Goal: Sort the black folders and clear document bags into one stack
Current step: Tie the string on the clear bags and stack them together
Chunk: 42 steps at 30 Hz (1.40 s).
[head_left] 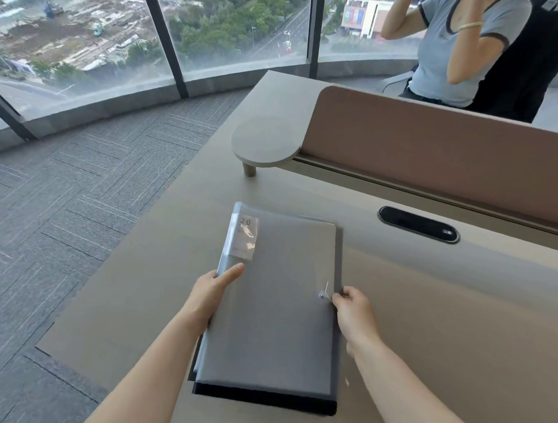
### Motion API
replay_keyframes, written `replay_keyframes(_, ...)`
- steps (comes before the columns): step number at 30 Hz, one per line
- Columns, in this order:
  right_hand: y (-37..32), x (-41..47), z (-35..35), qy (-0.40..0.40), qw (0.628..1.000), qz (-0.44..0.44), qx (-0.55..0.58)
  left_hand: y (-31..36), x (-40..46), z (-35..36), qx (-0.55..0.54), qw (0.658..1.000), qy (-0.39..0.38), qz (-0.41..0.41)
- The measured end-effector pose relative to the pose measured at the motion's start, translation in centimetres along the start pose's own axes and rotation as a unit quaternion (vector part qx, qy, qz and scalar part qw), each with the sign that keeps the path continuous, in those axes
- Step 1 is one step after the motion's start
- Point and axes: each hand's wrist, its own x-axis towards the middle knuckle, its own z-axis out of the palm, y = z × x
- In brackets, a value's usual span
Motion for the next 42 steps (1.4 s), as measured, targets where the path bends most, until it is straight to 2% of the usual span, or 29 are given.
replay_keyframes(8,-3.5,2.5,6.7,-0.026,0.997,-0.011,-0.065,5.1,3.7,-5.9,0.031,0.998,0.016,0.047)
replay_keyframes(14,-3.1,3.8,10.7,-0.020,0.997,0.027,-0.072,5.0,7.6,-8.7,0.056,0.997,0.001,0.058)
replay_keyframes(23,-3.1,5.6,14.9,-0.025,0.996,0.050,-0.075,4.8,12.0,-11.6,0.038,0.997,-0.012,0.060)
replay_keyframes(32,-3.6,7.1,16.8,-0.012,0.993,0.055,-0.100,5.6,14.4,-12.0,0.035,0.998,0.009,0.056)
replay_keyframes(42,-4.0,7.0,16.8,-0.005,0.980,0.039,-0.193,4.8,15.4,-12.3,0.069,0.997,0.024,0.034)
